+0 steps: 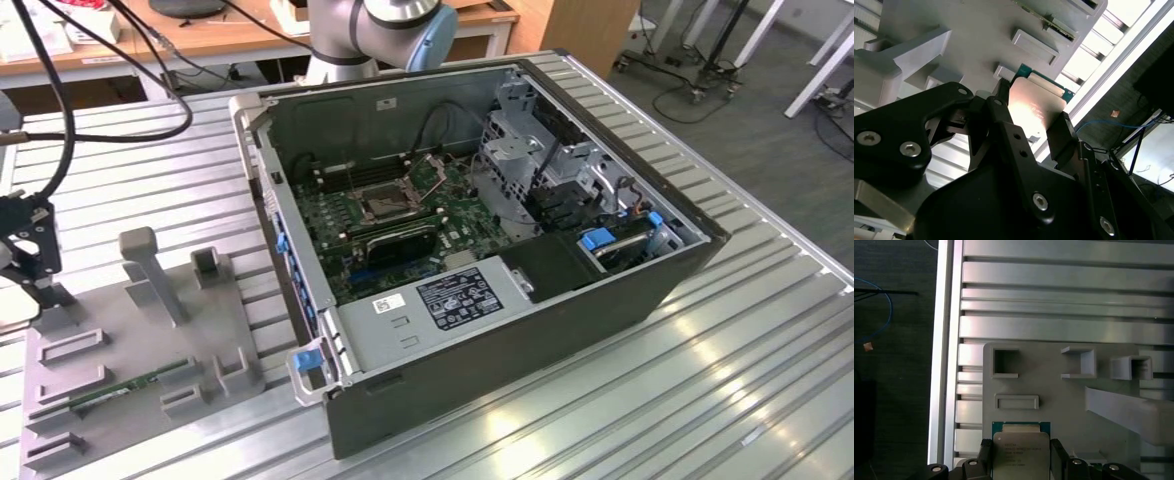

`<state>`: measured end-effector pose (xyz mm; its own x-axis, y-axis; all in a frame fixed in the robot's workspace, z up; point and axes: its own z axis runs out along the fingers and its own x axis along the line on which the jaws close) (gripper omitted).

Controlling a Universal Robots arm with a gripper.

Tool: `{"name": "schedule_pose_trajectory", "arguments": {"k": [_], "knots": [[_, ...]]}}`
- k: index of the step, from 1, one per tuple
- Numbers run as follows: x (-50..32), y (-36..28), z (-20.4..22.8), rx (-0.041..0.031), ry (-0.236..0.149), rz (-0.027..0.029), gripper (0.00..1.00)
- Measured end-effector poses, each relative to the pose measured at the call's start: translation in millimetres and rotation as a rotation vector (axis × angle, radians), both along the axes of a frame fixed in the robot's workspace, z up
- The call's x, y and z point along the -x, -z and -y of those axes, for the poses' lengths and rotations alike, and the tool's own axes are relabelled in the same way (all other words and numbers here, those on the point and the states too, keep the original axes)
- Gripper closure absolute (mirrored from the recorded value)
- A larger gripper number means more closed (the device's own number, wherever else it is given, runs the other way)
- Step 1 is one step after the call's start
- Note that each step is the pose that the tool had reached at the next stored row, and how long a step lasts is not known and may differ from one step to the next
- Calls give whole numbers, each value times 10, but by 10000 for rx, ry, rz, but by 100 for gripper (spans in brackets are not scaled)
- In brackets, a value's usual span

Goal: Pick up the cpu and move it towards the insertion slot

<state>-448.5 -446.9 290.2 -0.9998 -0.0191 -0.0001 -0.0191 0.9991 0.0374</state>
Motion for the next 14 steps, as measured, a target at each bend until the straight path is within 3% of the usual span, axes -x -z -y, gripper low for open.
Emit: {"name": "schedule_pose_trajectory", "arguments": {"k": [14], "knots": [[0,-58,0,-1,0,2,45]]}}
